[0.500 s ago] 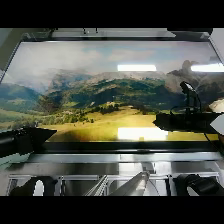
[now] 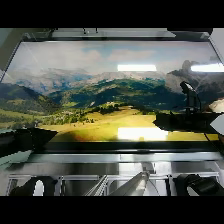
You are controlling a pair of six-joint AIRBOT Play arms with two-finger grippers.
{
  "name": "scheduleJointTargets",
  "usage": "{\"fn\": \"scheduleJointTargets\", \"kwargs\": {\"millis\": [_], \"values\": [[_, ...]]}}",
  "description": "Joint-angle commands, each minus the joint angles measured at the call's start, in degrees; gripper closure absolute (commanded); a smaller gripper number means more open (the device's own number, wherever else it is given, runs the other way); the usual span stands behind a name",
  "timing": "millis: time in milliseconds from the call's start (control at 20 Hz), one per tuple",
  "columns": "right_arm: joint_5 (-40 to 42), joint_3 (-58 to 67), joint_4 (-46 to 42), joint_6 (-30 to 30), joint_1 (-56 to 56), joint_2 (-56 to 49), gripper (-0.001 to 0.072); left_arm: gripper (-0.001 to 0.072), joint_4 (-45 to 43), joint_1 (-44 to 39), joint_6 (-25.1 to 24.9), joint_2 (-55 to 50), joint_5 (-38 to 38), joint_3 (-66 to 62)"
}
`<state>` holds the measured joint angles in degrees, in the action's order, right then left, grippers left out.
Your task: Fold the shirts.
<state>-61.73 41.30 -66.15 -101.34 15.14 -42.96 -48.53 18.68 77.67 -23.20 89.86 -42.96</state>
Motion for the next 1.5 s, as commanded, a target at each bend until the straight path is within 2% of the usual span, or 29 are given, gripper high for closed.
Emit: {"fn": "scheduleJointTargets", "kwargs": {"millis": [0, 200, 250, 400, 600, 700, 800, 1050, 1200, 1250, 1300, 1350, 1450], "values": [[0.0, 0.0, 0.0, 0.0, 0.1, 0.0, 0.0697, -0.0013, -20.3, 0.1, 7.5, 0.0, -5.0, -0.1], [0.0, 0.0, 0.0, 0.0, 0.1, 0.0, 0.0697, -0.0013, -54.0, 0.1, 27.5, -0.1, -13.9, 0.0], [0.0, 0.0, 0.0, 0.0, 0.1, 0.0, 0.0697, -0.0013, -60.5, 0.1, 30.1, -0.6, -16.7, 0.0], [0.0, 0.0, 0.0, 0.0, 0.1, 0.0, 0.0697, -0.0011, -71.3, 2.6, 30.8, -6.3, -18.9, 0.0], [0.0, 0.0, 0.0, 0.0, 0.1, 0.0, 0.0697, -0.0009, -71.1, 15.5, 30.1, -19.0, -18.4, 0.0], [0.0, 0.0, 0.0, 0.0, 0.1, 0.0, 0.0697, -0.0009, -65.8, 21.1, 22.6, -25.6, -19.1, 0.0], [0.0, 0.0, 0.0, 0.0, 0.1, 0.0, 0.0696, 0.0008, -58.9, 25.0, 17.7, -31.5, -19.8, 0.0], [0.0, 0.0, 0.0, 0.0, 0.1, 0.0, 0.0697, 0.0007, -48.2, 26.1, 7.5, -43.5, -23.2, 0.0], [0.0, 0.0, 0.0, 0.0, 0.1, -0.1, 0.0697, 0.0009, -47.7, 24.6, 6.3, -48.6, -25.1, 0.0], [0.0, 0.0, 0.0, 0.0, 0.1, -0.2, 0.0697, 0.0040, -47.7, 24.0, 6.3, -49.8, -25.0, -0.1], [0.0, 0.0, 0.0, 0.0, 0.1, -0.3, 0.0697, 0.0318, -47.6, 23.3, 6.4, -50.4, -24.4, -0.6], [0.0, 0.0, 0.0, 0.0, 0.1, -0.3, 0.0697, 0.0712, -47.4, 22.1, 6.0, -50.4, -22.6, -2.2], [0.0, 0.0, 0.0, 0.0, 0.1, -0.3, 0.0696, 0.0702, -44.5, 18.5, 5.0, -49.0, -18.9, -7.7]]}}
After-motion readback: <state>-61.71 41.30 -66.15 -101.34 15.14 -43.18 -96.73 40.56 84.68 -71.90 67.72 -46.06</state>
